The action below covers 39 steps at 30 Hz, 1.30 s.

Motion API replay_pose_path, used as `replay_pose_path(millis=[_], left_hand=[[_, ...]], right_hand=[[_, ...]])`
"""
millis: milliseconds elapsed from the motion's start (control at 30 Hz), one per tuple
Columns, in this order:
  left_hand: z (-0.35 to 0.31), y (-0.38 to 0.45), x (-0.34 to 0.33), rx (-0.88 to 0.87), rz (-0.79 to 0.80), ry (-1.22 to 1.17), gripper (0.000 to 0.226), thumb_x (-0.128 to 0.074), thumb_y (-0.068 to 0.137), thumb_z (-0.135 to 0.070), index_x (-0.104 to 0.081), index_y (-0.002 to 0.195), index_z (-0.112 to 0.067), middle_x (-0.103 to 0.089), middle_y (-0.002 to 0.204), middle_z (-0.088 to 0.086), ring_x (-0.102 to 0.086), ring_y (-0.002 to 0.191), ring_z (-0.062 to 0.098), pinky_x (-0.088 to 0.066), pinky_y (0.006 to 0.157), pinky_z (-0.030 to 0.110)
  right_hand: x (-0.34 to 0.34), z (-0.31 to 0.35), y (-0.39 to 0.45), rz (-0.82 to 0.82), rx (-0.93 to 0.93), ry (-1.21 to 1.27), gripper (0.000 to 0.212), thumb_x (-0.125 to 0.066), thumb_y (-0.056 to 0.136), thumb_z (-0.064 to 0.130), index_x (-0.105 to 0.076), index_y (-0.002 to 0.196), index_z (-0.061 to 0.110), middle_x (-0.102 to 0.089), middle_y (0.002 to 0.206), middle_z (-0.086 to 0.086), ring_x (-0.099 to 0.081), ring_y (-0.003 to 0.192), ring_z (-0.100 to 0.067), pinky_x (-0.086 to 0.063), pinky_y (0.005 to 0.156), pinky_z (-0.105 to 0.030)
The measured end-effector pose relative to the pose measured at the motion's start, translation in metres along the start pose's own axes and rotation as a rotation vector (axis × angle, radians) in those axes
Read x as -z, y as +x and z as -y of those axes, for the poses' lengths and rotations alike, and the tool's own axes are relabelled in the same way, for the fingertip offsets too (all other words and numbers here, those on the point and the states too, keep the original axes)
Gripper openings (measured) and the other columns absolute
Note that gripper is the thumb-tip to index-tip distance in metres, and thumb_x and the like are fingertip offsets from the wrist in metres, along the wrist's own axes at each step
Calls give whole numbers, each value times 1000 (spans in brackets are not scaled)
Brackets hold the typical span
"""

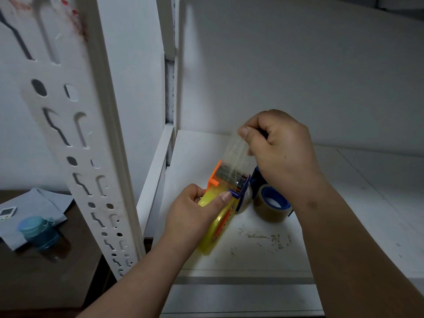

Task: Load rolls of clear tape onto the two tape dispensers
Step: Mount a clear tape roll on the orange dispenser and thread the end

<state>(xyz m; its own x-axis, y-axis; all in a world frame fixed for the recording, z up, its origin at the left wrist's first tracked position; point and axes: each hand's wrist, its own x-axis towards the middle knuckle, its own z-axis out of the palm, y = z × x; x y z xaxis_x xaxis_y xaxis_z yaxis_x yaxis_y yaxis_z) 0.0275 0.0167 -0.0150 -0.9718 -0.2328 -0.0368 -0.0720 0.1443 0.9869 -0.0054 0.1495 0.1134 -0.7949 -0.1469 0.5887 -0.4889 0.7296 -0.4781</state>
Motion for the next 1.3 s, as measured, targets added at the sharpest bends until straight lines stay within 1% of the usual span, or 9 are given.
replay_pose_path(millis=[100, 233, 533, 633, 767, 933, 1033, 1133, 1300], left_hand=[[0, -1, 4, 7, 55, -7, 39, -74, 72, -57, -59, 76, -21, -70, 77, 2, -68, 73, 19, -53, 63, 36], [1, -6, 10, 13, 172, -74, 36, -66, 67, -51, -65, 93, -26, -73, 89, -1, -70, 83, 19, -57, 69, 33], [6, -4, 9, -2, 93, -104, 33, -77, 73, -48, -67, 91, -22, -76, 87, 2, -73, 80, 20, -62, 74, 45], [7, -4, 9, -3, 81, -92, 40, -75, 68, -54, -67, 91, -23, -76, 87, 0, -73, 79, 18, -62, 72, 42], [10, -4, 11, -6, 92, -111, 31, -78, 75, -42, -66, 93, -20, -76, 89, 1, -73, 80, 19, -60, 69, 35], [15, -6, 15, -7, 112, -181, 45, -77, 64, -49, -65, 100, -25, -76, 92, -1, -74, 81, 14, -56, 65, 27], [17, -6, 20, 0, 108, -186, 50, -72, 66, -59, -67, 99, -22, -76, 93, 2, -73, 85, 22, -60, 71, 36], [17, -6, 22, 13, 108, -157, 66, -66, 56, -69, -69, 92, -14, -76, 88, 9, -73, 84, 30, -60, 77, 48], [19, -7, 24, 12, 126, -117, 68, -62, 59, -72, -71, 91, -14, -76, 88, 10, -72, 85, 32, -59, 79, 53]], right_hand=[[-2, -2, 0, -7, -19, 13, 19, -55, 93, 20, -65, 82, 8, -62, 79, -2, -60, 75, -16, -48, 68, -28], [-3, -7, 7, -5, -75, 20, 19, -55, 92, 20, -64, 84, 5, -64, 82, -6, -61, 79, -22, -51, 74, -38], [6, 3, 7, -53, -49, 27, 20, -53, 94, 21, -63, 85, 7, -63, 80, -4, -60, 78, -19, -47, 68, -30], [7, 3, 10, -22, -66, 44, 20, -54, 94, 21, -64, 85, 6, -64, 79, -5, -61, 78, -21, -51, 72, -34], [9, -2, 10, 2, -154, 126, 19, -56, 93, 21, -65, 86, 6, -65, 78, -7, -64, 77, -23, -54, 76, -42], [5, -9, 10, 41, -261, 233, 18, -60, 91, 22, -66, 84, 7, -68, 76, -11, -68, 72, -24, -57, 76, -48], [-1, -12, 10, 68, -298, 265, 18, -61, 90, 22, -67, 83, 7, -69, 77, -11, -69, 71, -24, -58, 76, -49], [-6, -17, 10, 74, -337, 288, 17, -63, 90, 23, -67, 81, 8, -70, 77, -10, -69, 70, -24, -58, 77, -49], [-8, -22, 7, 59, -374, 329, 14, -63, 90, 23, -67, 79, 13, -69, 75, -6, -68, 66, -20, -58, 77, -49]])
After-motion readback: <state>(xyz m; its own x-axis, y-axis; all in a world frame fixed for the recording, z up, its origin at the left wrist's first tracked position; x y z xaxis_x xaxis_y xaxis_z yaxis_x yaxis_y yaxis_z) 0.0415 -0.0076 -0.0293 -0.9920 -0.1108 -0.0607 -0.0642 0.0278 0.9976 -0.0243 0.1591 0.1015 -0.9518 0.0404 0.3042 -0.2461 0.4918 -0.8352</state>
